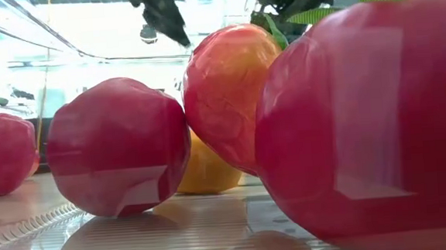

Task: Sort produce into baskets
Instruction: Put the lemon into the yellow bin

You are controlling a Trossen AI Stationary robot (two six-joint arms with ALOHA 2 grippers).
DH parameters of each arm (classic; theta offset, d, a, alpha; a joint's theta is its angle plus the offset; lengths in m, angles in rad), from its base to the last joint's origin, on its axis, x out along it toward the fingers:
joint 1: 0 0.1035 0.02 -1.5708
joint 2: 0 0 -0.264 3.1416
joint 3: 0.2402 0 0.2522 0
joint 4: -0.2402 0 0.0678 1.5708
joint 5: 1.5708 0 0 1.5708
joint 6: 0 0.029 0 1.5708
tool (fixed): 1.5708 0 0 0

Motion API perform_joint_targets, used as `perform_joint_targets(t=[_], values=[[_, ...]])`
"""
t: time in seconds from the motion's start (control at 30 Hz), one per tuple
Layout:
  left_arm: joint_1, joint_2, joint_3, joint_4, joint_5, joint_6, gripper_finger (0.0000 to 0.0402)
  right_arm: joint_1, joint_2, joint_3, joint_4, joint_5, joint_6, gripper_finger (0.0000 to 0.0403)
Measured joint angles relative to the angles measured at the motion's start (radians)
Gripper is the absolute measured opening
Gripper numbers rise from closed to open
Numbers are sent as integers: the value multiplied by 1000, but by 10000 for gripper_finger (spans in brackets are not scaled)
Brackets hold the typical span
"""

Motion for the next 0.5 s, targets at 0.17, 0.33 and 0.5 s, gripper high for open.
perform_joint_targets(t=[0.17,0.33,0.5], values=[[99,-38,-220,281,115,56,387,41,80,0,15,5,-47,392],[172,-76,-404,477,133,55,387,83,178,0,54,4,-110,392],[207,-83,-475,501,126,69,387,133,257,0,114,4,-196,392]])
